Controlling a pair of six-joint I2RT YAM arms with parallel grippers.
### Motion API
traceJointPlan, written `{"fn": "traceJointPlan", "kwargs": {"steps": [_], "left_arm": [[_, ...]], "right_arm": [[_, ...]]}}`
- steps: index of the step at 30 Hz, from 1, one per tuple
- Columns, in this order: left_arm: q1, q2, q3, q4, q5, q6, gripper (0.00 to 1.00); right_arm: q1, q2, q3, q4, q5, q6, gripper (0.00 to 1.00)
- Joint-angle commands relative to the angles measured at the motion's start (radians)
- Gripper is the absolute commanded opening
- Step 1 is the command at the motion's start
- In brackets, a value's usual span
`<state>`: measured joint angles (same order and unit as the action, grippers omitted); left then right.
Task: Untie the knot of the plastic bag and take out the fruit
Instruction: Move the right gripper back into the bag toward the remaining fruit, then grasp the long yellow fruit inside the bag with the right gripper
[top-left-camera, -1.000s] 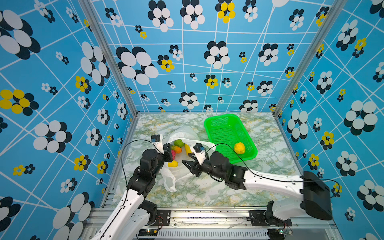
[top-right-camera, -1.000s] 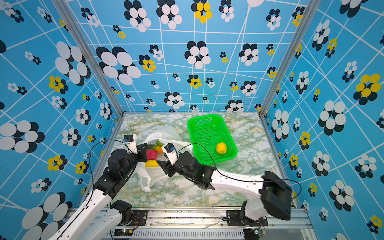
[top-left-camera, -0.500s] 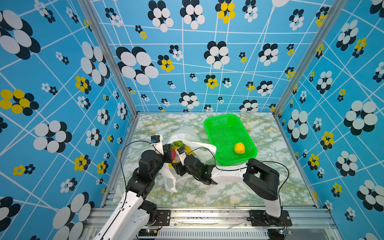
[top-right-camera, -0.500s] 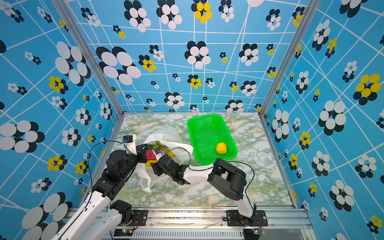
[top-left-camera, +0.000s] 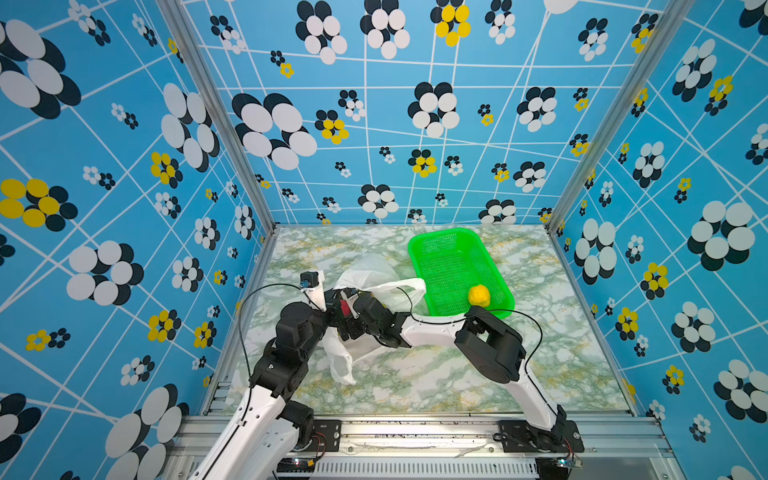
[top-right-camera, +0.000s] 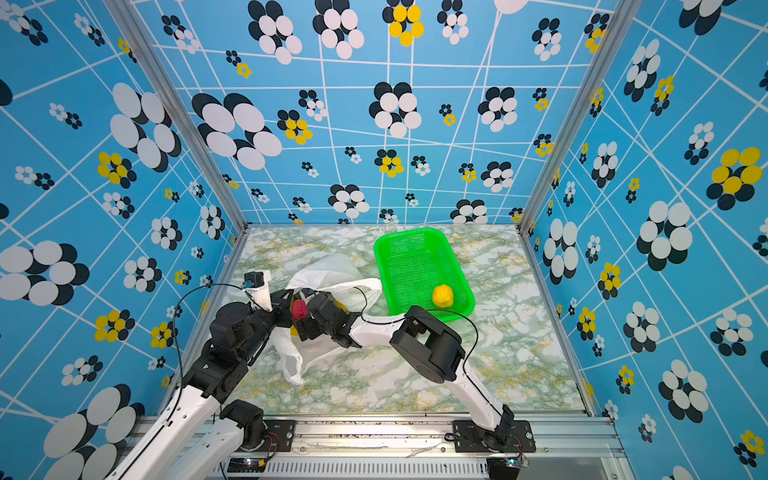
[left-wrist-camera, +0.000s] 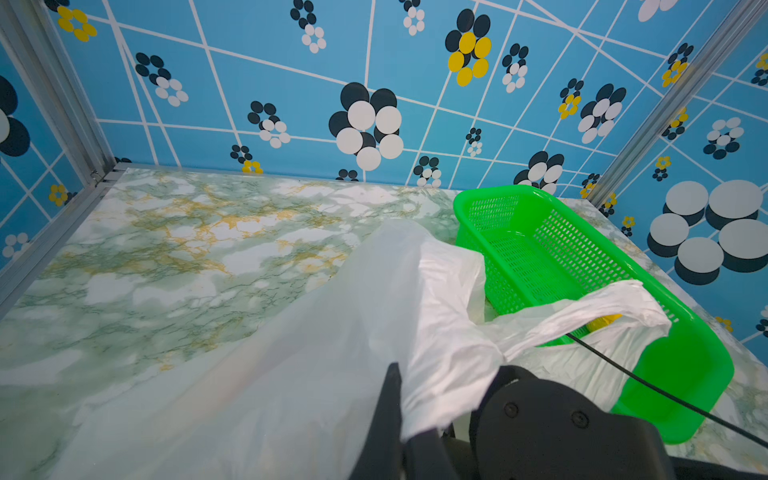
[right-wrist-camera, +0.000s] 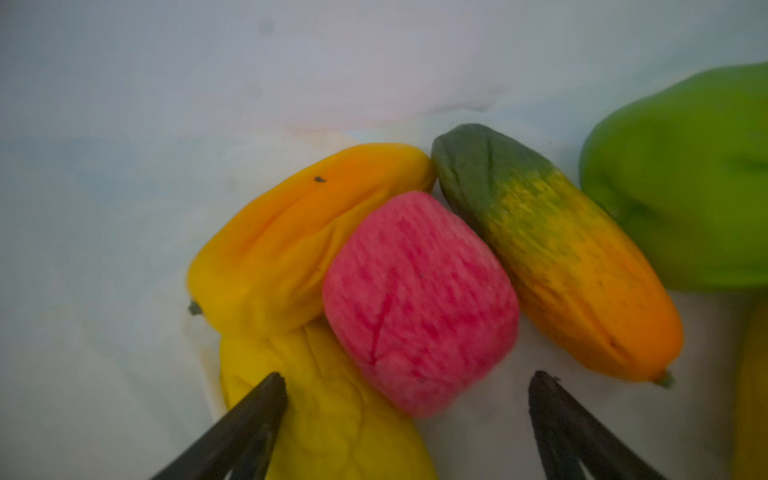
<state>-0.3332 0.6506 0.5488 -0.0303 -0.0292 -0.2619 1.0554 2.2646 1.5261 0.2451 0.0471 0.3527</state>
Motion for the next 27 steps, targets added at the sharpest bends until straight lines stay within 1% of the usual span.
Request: {"fn": "traceJointPlan", "kwargs": {"steps": [1, 4, 8, 11, 13, 19, 22, 27], "left_arm": [[0.001, -0.005, -0.012, -0.005, 0.013, 0.012, 0.00], [0.001, -0.007, -0.011, -0.011, 0.013, 0.012, 0.00], [0.000, -0.011, -0.009, -0.013, 0.013, 0.014, 0.00], [0.000, -0.009, -0.010, -0.013, 0.009, 0.012, 0.00], [0.000, -0.008, -0.007, -0.017, 0.008, 0.013, 0.00], [-0.001, -0.014, -0.007, -0.022, 0.004, 0.013, 0.00], [0.000, -0.012, -0.010, -0.020, 0.004, 0.012, 0.00], [0.000, -0.009, -0.006, -0.021, 0.008, 0.012, 0.00]], "right_arm": [[0.007, 0.030, 0.014, -0.058, -0.073, 0.016, 0.97], [0.012, 0.029, -0.007, -0.024, -0.095, 0.019, 0.99], [0.024, 0.023, -0.033, 0.002, -0.107, 0.017, 0.99], [0.042, 0.021, -0.058, 0.044, -0.141, 0.003, 0.99], [0.053, 0.030, -0.047, 0.033, -0.138, -0.008, 0.98], [0.052, 0.068, 0.009, -0.028, -0.072, -0.012, 0.90], [0.042, 0.086, 0.034, -0.047, -0.071, -0.009, 0.86], [0.025, 0.088, 0.043, -0.050, -0.096, -0.003, 0.68]]}}
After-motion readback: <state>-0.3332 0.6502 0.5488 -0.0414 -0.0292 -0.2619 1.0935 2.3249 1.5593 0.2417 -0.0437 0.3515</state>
